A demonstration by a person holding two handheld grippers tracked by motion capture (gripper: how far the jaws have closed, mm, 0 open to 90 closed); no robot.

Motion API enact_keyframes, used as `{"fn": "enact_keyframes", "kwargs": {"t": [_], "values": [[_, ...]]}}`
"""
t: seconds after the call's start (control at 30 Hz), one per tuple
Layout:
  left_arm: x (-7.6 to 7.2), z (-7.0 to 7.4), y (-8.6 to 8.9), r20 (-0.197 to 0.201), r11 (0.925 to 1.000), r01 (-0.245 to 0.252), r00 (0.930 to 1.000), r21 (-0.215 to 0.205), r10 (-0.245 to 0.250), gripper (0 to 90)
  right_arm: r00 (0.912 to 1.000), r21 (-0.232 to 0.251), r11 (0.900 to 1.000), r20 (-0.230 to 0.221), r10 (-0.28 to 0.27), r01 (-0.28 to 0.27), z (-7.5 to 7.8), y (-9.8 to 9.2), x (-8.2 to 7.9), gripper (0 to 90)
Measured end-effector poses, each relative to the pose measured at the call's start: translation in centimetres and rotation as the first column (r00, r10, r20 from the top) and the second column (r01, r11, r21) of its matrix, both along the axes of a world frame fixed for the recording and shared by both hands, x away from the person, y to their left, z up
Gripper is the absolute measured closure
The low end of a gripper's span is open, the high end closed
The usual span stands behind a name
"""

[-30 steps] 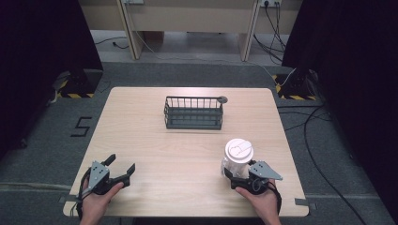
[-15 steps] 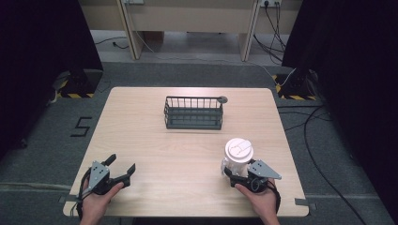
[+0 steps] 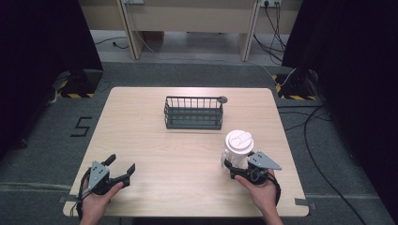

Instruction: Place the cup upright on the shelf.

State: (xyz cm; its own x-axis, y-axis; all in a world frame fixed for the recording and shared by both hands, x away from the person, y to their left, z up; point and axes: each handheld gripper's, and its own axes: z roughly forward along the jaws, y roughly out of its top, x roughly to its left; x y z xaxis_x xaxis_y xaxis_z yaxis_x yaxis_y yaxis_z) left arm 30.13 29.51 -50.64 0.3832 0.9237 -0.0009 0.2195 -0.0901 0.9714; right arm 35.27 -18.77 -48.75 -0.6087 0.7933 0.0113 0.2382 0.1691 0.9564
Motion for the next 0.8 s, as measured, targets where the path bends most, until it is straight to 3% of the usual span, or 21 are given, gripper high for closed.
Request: {"fn": "enact_keyframes", "kwargs": {"t": [0.8], "values": [[0.0,0.0,-0.1,0.004,1.0000,0.002,1.0000,-0.001,-0.002,15.0,0.9999,-0.022,1.000,-0.010,0.000,0.000,1.8,1.3,3.3,18.5]]}}
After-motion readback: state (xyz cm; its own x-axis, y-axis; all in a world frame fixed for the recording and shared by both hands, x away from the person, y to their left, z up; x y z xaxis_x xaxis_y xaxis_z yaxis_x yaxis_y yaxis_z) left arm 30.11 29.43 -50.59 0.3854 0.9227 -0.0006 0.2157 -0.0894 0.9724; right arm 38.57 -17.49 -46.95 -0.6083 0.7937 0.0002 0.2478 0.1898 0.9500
